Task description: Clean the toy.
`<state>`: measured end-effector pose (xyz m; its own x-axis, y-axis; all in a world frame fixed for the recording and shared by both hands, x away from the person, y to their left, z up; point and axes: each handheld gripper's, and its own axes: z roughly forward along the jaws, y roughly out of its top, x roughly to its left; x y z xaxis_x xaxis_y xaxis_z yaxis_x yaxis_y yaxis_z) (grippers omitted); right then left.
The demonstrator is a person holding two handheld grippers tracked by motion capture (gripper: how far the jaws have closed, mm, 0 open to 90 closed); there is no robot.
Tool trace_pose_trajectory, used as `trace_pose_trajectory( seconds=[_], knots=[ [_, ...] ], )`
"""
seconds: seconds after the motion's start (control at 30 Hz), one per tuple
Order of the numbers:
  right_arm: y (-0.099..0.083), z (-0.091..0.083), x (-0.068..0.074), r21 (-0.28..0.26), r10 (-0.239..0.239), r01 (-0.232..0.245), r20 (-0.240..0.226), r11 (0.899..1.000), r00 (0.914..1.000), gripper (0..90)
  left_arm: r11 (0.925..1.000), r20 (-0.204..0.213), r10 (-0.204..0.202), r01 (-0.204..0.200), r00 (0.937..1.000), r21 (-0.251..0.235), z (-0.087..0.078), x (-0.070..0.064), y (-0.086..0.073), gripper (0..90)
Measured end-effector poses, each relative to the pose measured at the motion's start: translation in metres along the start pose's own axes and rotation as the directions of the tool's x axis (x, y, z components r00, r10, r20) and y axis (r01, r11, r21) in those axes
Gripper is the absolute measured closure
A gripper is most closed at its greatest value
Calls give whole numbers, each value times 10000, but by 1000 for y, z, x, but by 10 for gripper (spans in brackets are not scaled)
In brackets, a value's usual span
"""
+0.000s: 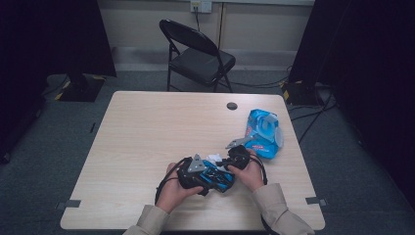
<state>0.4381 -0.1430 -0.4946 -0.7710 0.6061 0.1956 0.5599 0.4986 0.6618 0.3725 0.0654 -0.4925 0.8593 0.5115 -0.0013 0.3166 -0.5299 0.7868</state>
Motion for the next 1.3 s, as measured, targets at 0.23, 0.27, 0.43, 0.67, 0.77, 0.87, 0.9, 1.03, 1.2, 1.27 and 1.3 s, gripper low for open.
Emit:
trace_pose_trajectory(
  seconds=[0.23, 0.27, 0.43, 0.67, 0.77, 0.87, 0.9, 1.03, 1.2, 1.27, 1.3],
  knots=[
    [9, 8, 3, 98, -159, 159, 50, 9998, 9999, 827, 10000, 8, -9, 9, 10000, 2, 0, 0, 0, 160],
    [10, 9, 3, 120, -111, 111, 32, 9999, 9999, 827, 10000, 10, -14, 14, 10000, -1, 0, 0, 0, 160],
    [15, 13, 3, 170, -83, 83, -11, 9998, 10000, 825, 10000, -3, 52, -52, 10000, 16, 0, 0, 0, 160],
    [23, 21, 5, 147, -104, 103, 73, 9998, 9999, 825, 10000, -4, 37, -37, 10000, -92, 0, 0, -2, 160],
    [27, 24, 7, 51, -82, 81, 146, 10000, 9999, 825, 9999, 20, -34, 34, 10000, -115, 0, 1, -2, 160],
    [30, 27, 8, 0, -109, 109, 137, 9999, 9998, 825, 9998, 8, -41, 41, 10000, -197, -1, 2, -3, 160],
    [30, 27, 8, -17, -13, 13, 101, 10000, 9999, 825, 9997, 8, -64, 64, 10000, -216, -1, 2, -3, 160],
    [32, 28, 8, -56, 36, -36, 70, 10000, 10000, 825, 9998, 6, -37, 37, 10000, -197, -1, 2, -3, 160],
    [35, 28, 9, -479, -62, 64, 41, 9988, 10000, 824, 9997, 0, -9, 9, 10000, -242, -1, 1, -3, 159],
    [35, 25, 9, -621, -77, 81, 66, 9980, 9999, 824, 9998, -19, -24, 24, 10000, -213, 0, 1, -3, 159],
    [36, 24, 9, -696, -72, 76, 53, 9975, 10000, 824, 9998, -24, -11, 11, 10000, -195, 0, 1, -3, 160]
  ],
)
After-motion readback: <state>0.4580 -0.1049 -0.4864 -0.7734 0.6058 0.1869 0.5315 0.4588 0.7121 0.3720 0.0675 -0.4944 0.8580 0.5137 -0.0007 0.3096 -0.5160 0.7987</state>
